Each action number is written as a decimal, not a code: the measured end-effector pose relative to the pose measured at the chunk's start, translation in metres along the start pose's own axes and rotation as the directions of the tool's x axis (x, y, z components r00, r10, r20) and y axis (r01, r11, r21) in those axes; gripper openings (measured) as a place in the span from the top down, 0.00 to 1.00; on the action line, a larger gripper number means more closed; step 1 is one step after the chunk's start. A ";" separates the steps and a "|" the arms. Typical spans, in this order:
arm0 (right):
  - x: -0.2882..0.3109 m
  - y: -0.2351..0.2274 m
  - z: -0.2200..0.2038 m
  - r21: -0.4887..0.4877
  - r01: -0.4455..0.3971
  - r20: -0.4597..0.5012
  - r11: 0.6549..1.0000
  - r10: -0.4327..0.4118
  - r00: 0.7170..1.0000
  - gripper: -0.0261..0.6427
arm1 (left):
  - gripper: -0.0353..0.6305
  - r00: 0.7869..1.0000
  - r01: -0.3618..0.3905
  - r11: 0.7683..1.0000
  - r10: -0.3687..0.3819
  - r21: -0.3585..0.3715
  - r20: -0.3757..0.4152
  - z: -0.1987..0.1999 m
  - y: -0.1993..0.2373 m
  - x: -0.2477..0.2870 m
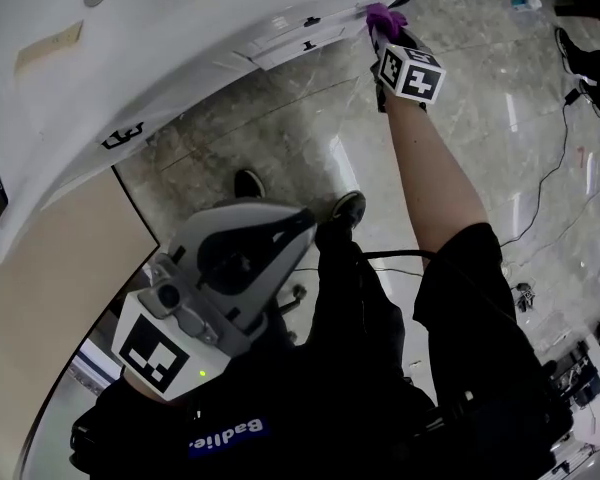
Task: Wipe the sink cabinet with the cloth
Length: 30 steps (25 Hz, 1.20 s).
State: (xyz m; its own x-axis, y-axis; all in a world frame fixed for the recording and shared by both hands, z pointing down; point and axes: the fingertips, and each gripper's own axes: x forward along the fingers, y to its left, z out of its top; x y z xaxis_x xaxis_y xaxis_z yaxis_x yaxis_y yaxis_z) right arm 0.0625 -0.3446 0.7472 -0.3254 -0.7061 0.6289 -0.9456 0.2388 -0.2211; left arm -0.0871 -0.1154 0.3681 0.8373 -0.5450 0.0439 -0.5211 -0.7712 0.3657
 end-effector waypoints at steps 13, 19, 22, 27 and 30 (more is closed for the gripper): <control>0.025 0.180 -0.051 -0.130 -0.282 -0.160 0.951 0.260 0.952 0.83 | 0.96 0.999 -0.050 0.999 0.050 0.004 0.019 0.014 0.011 -0.026; 0.014 0.242 -0.055 -0.068 -0.348 -0.197 0.935 0.329 0.924 0.83 | 0.96 0.997 -0.060 0.998 0.059 0.014 0.040 0.038 0.004 -0.042; 0.000 0.262 -0.057 0.026 -0.391 -0.203 0.920 0.388 0.899 0.83 | 0.96 0.997 -0.073 0.997 0.072 0.020 0.038 0.052 0.000 -0.056; -0.039 0.265 -0.048 0.106 -0.373 -0.179 0.922 0.386 0.905 0.83 | 0.96 0.994 -0.096 0.994 0.093 0.051 0.064 0.086 -0.004 -0.082; -0.092 0.254 -0.044 0.110 -0.339 -0.198 0.934 0.355 0.914 0.83 | 0.96 0.994 -0.090 0.994 0.086 0.059 0.074 0.107 -0.015 -0.094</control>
State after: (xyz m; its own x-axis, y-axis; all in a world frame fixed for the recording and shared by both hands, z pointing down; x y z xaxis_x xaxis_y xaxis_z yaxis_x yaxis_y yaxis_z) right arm -0.1478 -0.1903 0.6660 -0.6339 -0.4286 0.6438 -0.7726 0.3890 -0.5017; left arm -0.1757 -0.0883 0.2587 0.7749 -0.6321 0.0062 -0.6035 -0.7369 0.3046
